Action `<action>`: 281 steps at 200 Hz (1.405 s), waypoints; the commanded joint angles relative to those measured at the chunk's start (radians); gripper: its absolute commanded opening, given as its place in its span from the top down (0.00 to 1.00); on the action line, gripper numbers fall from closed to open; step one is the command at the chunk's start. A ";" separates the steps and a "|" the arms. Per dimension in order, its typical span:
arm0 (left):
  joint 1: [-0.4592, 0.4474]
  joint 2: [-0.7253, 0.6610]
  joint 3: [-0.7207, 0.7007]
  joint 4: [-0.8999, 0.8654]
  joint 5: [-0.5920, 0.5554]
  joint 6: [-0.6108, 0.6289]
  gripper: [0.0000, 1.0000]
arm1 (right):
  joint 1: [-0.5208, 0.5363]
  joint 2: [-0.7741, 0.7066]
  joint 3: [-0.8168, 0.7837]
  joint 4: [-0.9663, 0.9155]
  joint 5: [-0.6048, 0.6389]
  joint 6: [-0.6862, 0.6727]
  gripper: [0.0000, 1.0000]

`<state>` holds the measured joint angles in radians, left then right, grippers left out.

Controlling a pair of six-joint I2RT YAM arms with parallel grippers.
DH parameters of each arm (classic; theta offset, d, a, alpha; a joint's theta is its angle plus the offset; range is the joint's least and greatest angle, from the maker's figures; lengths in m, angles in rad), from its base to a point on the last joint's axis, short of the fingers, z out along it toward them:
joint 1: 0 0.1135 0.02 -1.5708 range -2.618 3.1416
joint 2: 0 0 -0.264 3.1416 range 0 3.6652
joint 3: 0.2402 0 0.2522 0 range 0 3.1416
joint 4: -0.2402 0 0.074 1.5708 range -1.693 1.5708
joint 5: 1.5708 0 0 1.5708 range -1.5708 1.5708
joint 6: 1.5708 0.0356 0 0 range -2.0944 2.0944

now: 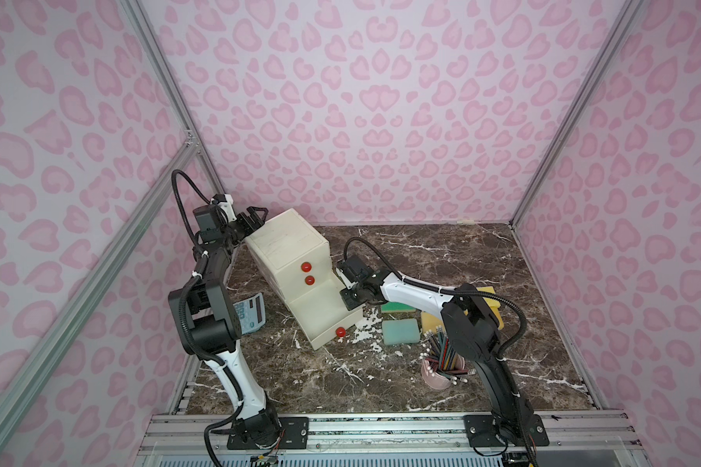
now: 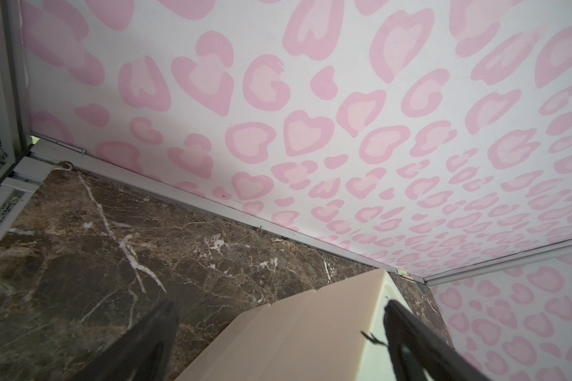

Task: Take the sponge out of the drawer
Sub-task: Close the drawer of the storage box.

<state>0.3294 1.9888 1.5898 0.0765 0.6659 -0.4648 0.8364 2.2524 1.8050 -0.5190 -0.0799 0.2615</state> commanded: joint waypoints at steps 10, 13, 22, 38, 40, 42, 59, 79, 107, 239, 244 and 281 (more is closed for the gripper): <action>0.000 0.021 0.004 -0.090 -0.003 0.035 0.02 | -0.002 0.035 0.065 0.043 -0.015 -0.036 1.00; 0.000 0.022 0.005 -0.091 -0.002 0.035 0.02 | -0.004 0.033 0.072 0.041 -0.015 -0.037 1.00; 0.000 0.026 0.007 -0.095 0.000 0.036 0.02 | -0.005 0.069 0.097 0.033 -0.014 -0.040 1.00; 0.000 0.029 0.010 -0.095 0.004 0.037 0.02 | -0.011 0.094 0.133 0.031 -0.020 -0.046 1.00; 0.000 0.029 0.011 -0.095 0.004 0.036 0.02 | -0.012 0.097 0.138 0.030 -0.021 -0.045 1.00; 0.000 0.029 0.011 -0.095 0.004 0.037 0.02 | -0.010 0.100 0.143 0.030 -0.021 -0.045 1.00; 0.000 0.029 0.012 -0.098 0.006 0.041 0.02 | -0.016 0.131 0.182 0.029 -0.028 -0.048 1.00; 0.000 0.029 0.013 -0.099 0.010 0.046 0.02 | -0.018 0.171 0.241 0.019 -0.035 -0.060 1.00; 0.000 0.030 0.013 -0.100 0.012 0.049 0.02 | -0.020 0.224 0.332 0.004 -0.041 -0.074 1.00; -0.001 0.021 0.006 -0.096 0.008 0.049 0.02 | 0.004 -0.245 -0.179 0.182 0.235 -0.054 0.01; -0.001 0.022 0.006 -0.096 0.007 0.049 0.02 | 0.005 -0.240 -0.177 0.144 0.255 -0.054 0.01; -0.001 0.024 0.007 -0.096 0.008 0.049 0.02 | 0.039 -0.252 -0.249 0.005 0.342 -0.039 0.01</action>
<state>0.3317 2.0026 1.6066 0.0830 0.6743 -0.4397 0.8597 2.0129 1.6024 -0.4198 0.1951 0.2012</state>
